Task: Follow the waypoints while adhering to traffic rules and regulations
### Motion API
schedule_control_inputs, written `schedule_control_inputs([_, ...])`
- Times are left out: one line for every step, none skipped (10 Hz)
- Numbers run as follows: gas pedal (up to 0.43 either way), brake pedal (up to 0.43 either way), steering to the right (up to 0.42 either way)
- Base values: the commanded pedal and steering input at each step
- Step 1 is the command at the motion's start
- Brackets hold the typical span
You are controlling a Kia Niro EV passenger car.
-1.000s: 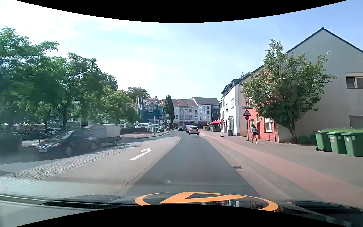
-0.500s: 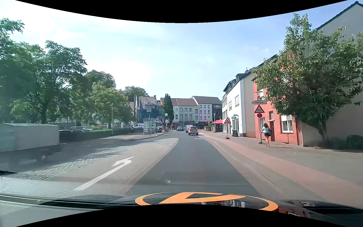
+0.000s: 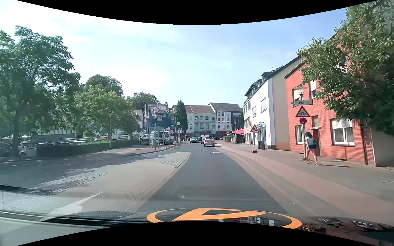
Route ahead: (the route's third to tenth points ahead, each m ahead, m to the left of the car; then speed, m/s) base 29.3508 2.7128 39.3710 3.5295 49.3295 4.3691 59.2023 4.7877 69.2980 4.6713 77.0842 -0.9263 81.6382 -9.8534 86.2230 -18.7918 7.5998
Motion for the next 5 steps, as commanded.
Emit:
schedule_control_inputs([0.047,0.0,-0.001])
schedule_control_inputs([0.047,0.0,-0.001])
schedule_control_inputs([0.047,0.0,-0.001])
schedule_control_inputs([0.047,0.0,-0.001])
schedule_control_inputs([0.047,0.0,-0.001])
